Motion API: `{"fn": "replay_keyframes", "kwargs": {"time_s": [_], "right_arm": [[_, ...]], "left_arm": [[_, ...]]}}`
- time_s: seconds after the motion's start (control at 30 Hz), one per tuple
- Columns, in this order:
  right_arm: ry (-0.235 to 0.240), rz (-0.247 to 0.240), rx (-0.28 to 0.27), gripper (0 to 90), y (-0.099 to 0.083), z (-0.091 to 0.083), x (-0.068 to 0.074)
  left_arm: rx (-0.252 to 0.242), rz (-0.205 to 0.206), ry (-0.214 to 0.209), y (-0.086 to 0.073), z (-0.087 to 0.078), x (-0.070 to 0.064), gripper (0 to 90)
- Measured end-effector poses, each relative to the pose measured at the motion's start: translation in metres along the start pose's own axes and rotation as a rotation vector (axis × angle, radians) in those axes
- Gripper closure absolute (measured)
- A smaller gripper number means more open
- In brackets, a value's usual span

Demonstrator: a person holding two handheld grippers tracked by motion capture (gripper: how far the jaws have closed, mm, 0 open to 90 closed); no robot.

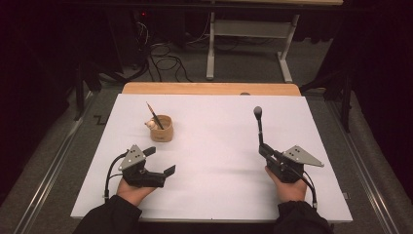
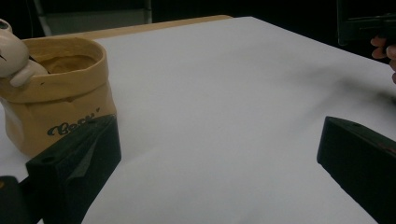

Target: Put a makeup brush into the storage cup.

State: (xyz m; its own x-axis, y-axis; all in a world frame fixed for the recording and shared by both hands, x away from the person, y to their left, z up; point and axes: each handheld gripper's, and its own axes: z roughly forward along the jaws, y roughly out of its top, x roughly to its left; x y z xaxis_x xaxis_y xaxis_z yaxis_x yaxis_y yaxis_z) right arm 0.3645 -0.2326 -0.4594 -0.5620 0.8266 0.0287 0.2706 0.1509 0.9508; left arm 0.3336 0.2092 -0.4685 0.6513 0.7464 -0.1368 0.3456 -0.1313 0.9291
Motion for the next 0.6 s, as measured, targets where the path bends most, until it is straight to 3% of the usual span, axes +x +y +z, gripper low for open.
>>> {"fn": "replay_keyframes", "kwargs": {"time_s": [0.6], "right_arm": [[0.054, -0.041, 0.002, 80.9, 0.000, 0.004, 0.014]], "left_arm": [[-0.003, -0.003, 0.001, 0.000, 0.000, -0.001, 0.3]]}}
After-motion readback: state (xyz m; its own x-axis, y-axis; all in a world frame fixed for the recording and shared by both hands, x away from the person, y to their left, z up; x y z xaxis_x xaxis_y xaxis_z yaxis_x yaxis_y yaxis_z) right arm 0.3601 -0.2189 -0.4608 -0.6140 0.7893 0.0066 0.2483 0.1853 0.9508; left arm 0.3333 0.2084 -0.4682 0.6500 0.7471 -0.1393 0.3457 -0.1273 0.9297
